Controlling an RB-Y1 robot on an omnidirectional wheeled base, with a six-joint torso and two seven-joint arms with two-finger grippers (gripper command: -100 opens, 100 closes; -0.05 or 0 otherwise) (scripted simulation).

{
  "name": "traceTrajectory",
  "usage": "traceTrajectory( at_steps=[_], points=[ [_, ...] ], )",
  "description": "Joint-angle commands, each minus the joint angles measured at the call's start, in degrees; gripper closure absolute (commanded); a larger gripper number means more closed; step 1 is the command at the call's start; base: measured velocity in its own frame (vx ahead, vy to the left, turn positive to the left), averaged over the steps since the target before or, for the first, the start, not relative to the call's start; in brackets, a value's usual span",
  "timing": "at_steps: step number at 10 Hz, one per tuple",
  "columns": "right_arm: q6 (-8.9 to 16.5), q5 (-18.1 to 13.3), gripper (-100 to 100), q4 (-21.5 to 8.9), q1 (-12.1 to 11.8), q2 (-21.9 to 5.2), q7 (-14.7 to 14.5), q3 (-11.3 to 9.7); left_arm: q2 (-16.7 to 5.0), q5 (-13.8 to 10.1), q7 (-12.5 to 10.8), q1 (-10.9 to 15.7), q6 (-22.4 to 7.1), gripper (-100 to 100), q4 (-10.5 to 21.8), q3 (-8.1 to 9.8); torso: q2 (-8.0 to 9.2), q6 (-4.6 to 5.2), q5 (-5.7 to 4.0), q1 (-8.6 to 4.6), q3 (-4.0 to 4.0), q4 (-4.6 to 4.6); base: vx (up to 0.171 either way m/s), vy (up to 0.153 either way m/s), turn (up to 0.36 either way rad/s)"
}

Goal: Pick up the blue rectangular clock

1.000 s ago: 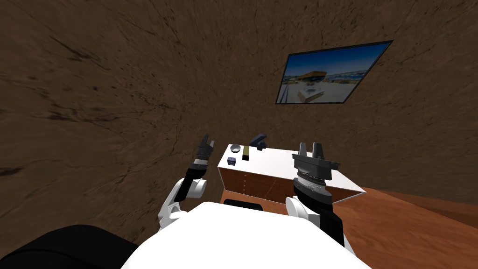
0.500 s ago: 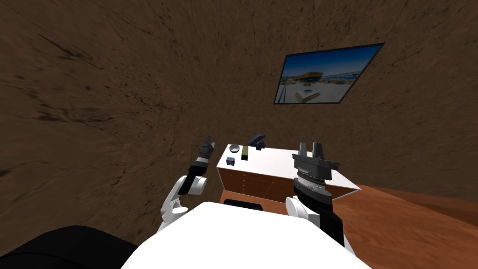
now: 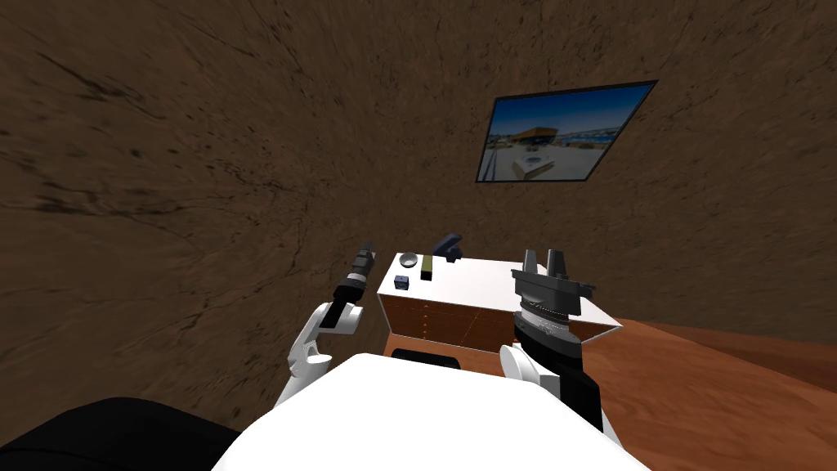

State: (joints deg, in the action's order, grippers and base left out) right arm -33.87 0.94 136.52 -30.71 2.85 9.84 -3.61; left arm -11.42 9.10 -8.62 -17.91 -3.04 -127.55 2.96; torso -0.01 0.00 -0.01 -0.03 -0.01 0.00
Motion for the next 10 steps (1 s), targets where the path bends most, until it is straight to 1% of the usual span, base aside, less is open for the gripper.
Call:
traceTrajectory(
  at_steps=[1,2,3,4,5,6,7,8,9,10],
  points=[
    [0.00,0.00,0,0.00,0.00,0.00,0.00,0.00,-0.11,0.57,-0.24,0.91,-2.69,-100,1.02,0.31,0.00,0.00,0.00,0.00,0.00,0.00,0.000,-0.008,-0.024],
    [0.00,0.00,0,0.00,0.00,0.00,0.00,0.00,-0.19,1.68,-0.56,2.30,-4.45,-100,2.62,0.89,0.00,-0.01,0.00,0.01,0.00,0.00,-0.001,-0.011,-0.046],
    [0.00,0.00,0,0.00,0.00,0.00,0.00,0.00,-0.19,1.68,-0.56,2.30,-6.12,-100,2.62,0.89,0.01,0.00,0.00,0.00,0.00,0.00,-0.001,-0.008,-0.029],
    [0.00,0.00,0,0.00,0.00,0.00,0.00,0.00,-0.19,2.73,-0.85,3.78,-7.80,-100,4.35,1.54,0.00,-0.01,0.00,0.01,0.00,0.00,-0.002,-0.010,-0.064],
    [0.00,0.00,0,0.00,0.00,0.00,0.00,0.00,-0.19,2.73,-0.85,3.78,-9.27,-100,4.35,1.54,-0.01,0.01,0.00,0.00,0.00,0.00,-0.002,-0.007,-0.026],
    [0.00,0.00,0,0.00,0.00,0.00,0.00,0.00,-0.14,3.70,-1.09,5.35,-11.05,-100,6.20,2.26,0.00,-0.01,0.00,0.01,0.00,0.00,-0.003,-0.010,-0.051],
    [0.00,0.00,0,0.00,0.00,0.00,0.00,0.00,-0.14,3.70,-1.09,5.35,-12.63,-100,6.20,2.26,0.00,0.00,0.00,-0.01,0.00,0.00,-0.003,-0.009,-0.031],
    [0.00,0.00,0,0.00,0.00,0.00,0.00,0.00,-0.14,3.70,-1.09,5.35,-13.38,-100,6.20,2.26,0.01,-0.02,0.00,0.01,0.01,0.00,0.000,0.000,0.000],
    [0.00,0.00,0,0.00,0.00,0.00,0.00,0.00,-0.04,4.58,-1.28,7.04,-15.16,-100,8.17,3.04,0.01,-0.02,0.00,0.02,0.01,0.00,-0.002,-0.007,-0.050],
    [0.00,0.00,0,0.00,0.00,0.00,0.00,0.00,-0.04,4.58,-1.28,7.04,-17.02,-100,8.17,3.04,0.01,0.00,0.00,0.00,0.00,0.00,-0.002,-0.007,-0.040]
  ],
)
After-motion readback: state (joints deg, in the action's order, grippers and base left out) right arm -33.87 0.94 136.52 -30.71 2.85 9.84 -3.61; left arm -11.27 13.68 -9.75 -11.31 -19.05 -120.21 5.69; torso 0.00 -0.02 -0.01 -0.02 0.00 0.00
